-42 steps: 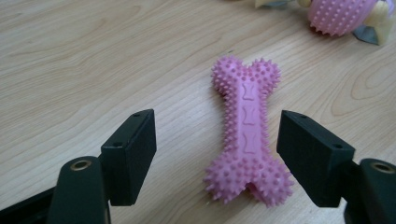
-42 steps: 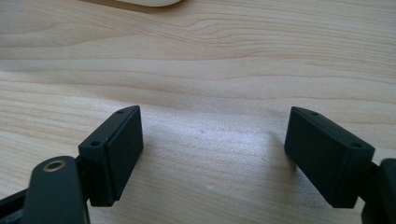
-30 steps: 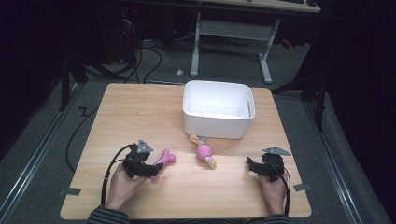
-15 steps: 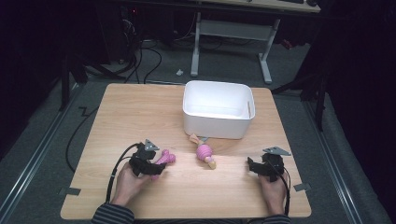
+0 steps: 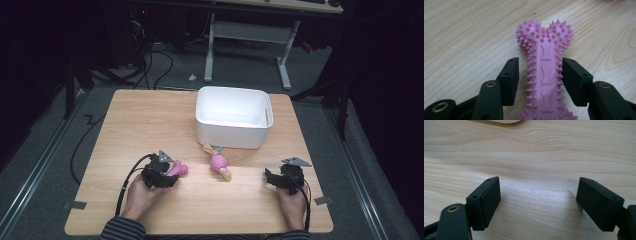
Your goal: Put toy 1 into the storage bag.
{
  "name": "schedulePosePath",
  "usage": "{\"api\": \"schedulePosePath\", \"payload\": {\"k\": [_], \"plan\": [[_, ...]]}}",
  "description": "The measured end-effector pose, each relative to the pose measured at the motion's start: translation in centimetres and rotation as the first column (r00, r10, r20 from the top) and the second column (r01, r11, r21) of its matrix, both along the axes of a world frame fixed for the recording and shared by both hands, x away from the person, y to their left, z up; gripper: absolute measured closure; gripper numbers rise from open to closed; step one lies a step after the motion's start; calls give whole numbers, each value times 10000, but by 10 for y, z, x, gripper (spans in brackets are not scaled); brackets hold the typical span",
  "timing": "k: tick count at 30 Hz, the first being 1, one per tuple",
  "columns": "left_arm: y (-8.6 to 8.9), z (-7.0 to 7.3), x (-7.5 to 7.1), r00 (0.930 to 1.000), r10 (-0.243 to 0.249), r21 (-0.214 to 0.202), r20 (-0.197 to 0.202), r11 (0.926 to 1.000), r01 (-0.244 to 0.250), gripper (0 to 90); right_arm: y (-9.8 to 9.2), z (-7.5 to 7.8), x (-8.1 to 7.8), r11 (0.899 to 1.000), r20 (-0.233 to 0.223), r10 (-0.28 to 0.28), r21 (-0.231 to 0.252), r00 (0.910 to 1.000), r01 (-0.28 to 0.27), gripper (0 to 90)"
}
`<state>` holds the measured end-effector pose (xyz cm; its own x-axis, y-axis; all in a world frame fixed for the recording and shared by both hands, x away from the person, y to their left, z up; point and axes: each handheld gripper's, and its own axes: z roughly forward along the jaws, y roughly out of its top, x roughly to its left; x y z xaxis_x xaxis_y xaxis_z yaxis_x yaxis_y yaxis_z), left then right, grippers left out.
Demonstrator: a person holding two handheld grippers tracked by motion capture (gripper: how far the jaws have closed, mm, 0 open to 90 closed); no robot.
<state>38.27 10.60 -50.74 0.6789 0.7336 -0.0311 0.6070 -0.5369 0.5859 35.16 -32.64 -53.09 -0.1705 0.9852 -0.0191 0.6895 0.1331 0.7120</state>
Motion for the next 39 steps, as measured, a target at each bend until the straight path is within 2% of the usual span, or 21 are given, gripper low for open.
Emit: {"api": "schedulePosePath", "payload": {"k": [8, 17, 25, 28, 33, 39], "plan": [[-1, -1, 0, 9999, -141, -71, -90, 9999, 140, 556, 0, 0, 0, 10000, 1, 0, 0, 10000, 0, 195], [-2, 0, -2, 9995, -293, 74, 75, 9995, 293, 586, 0, 0, 0, 10000, 1, 1, 0, 10000, -1, 195], [2, 7, -5, 9996, -250, -219, 97, 9994, 253, 590, 0, 0, 0, 10000, -1, 2, 2, 10000, -2, 195], [3, 16, -6, 9999, -103, -299, 20, 9995, 104, 590, 0, 0, 0, 10000, 1, 15, -2, 10000, -15, 196], [2, 38, -13, 9994, -272, -276, 205, 9992, 277, 591, 0, 0, 0, 10000, 10, 44, -9, 10000, -44, 196], [2, 52, -12, 9993, -282, -437, 239, 9986, 292, 592, 0, 0, 0, 10000, 11, 51, -13, 10000, -51, 196]]}}
